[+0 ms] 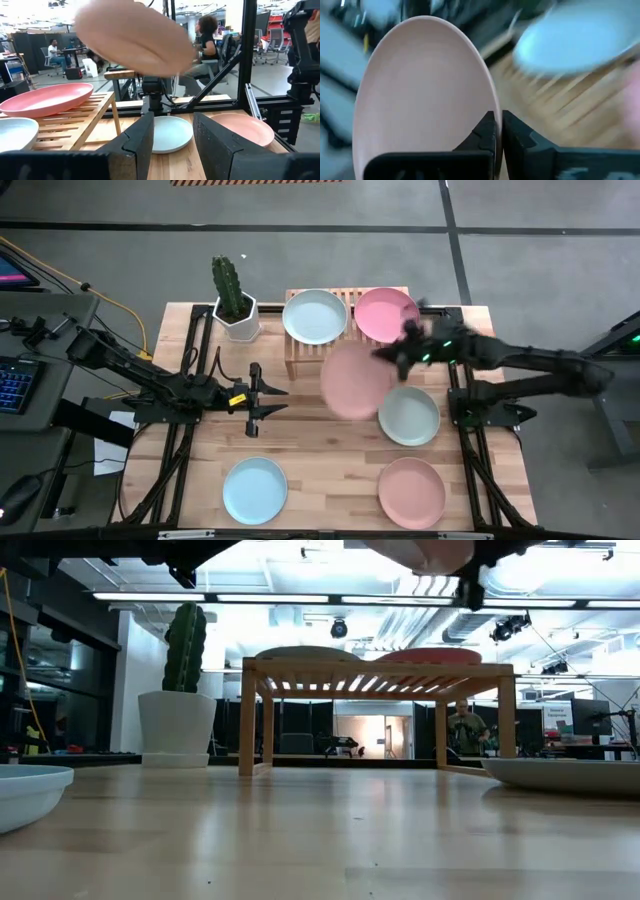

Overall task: Place and stack plates onto a shelf
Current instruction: Stack the left light red plate on top of the pink plate on the shelf

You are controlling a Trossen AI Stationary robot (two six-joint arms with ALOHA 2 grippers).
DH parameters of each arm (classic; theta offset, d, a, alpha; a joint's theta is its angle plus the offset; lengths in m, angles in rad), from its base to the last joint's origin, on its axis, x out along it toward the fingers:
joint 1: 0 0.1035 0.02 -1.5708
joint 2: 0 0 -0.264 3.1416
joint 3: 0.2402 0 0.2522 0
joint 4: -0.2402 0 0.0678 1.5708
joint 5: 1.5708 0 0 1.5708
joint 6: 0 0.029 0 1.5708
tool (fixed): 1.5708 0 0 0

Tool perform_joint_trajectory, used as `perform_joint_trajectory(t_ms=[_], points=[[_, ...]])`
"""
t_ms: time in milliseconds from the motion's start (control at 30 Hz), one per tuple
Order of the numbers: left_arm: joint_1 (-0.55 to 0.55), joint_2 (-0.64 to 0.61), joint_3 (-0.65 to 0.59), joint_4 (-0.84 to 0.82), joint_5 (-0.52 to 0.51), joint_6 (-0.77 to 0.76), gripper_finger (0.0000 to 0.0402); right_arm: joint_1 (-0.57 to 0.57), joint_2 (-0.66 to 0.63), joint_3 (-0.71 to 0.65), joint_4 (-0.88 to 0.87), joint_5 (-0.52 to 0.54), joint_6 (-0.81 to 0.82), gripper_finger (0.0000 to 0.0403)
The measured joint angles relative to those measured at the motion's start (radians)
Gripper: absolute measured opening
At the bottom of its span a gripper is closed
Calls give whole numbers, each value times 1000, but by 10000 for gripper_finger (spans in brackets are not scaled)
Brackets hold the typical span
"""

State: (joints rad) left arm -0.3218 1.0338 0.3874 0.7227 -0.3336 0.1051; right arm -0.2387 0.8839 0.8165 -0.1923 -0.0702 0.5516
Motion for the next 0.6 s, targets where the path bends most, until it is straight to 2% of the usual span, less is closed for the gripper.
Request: perform_joint_trajectory(t_ms=[167,300,433,600], points=[[0,0,0,0,-13,0,128,-224,-143,0,-31,157,-16,0],[0,0,0,0,-20,1,128,-401,-160,1,-76,255,-41,0],[0,0,0,0,-20,1,128,-553,-120,0,-107,258,-60,0],[0,0,0,0,-22,0,128,-670,-55,0,-148,188,-80,0]])
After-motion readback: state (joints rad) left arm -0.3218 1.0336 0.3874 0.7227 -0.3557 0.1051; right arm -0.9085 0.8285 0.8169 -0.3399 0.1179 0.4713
